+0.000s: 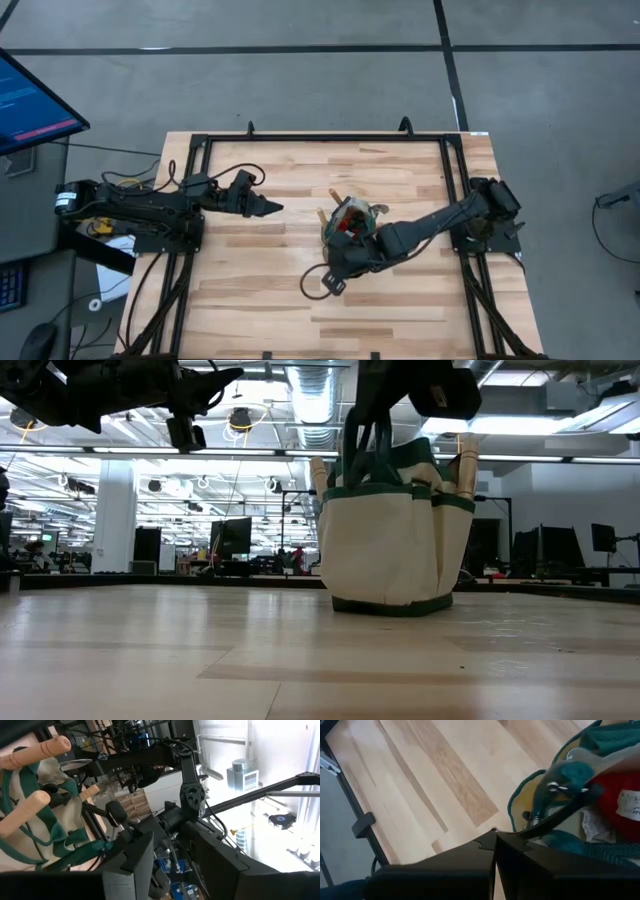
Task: Pick & Place Garden tools in Gardening bag
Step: Put the green shear scissor into the green gardening bag, then return to Home Position
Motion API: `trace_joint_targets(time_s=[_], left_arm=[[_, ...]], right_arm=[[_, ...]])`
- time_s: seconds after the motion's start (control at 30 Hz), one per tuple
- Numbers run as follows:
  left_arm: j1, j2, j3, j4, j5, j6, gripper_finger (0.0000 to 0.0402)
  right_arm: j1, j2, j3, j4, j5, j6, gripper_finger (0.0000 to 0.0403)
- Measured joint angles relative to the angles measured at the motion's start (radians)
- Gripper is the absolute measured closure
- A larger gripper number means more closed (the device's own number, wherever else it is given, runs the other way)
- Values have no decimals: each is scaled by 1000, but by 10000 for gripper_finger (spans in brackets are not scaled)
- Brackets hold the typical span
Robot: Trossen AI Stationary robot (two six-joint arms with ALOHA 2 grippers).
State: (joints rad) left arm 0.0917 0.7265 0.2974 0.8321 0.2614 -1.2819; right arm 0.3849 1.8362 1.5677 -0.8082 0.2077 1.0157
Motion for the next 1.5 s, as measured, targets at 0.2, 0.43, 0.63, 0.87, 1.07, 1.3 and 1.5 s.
trace_joint_targets(time_s=[0.2, 0.43, 0.63, 0.87, 1.07, 1.3, 1.5], left_arm=[[0, 0, 0, -1, -16, 2, 257], [0, 0, 0, -1, -30, 1, 257], [0, 0, 0, 0, -34, -2, 257], [0, 0, 0, 2, -80, -10, 257], [7, -6, 5, 9, -131, -18, 283], [97, -15, 113, 15, -46, 23, 389], [227, -21, 202, 14, 37, 29, 399]], right_arm=[[-22, -17, -1, -29, -3, -5, 403], [4, -21, 0, -45, -23, -4, 403], [22, -21, -10, -55, -13, 20, 403], [96, -162, 22, -83, 76, 22, 403], [222, -329, 24, -199, 438, 63, 403], [354, -495, 23, -424, 693, 120, 403], [422, -676, -50, -496, 801, 94, 403]])
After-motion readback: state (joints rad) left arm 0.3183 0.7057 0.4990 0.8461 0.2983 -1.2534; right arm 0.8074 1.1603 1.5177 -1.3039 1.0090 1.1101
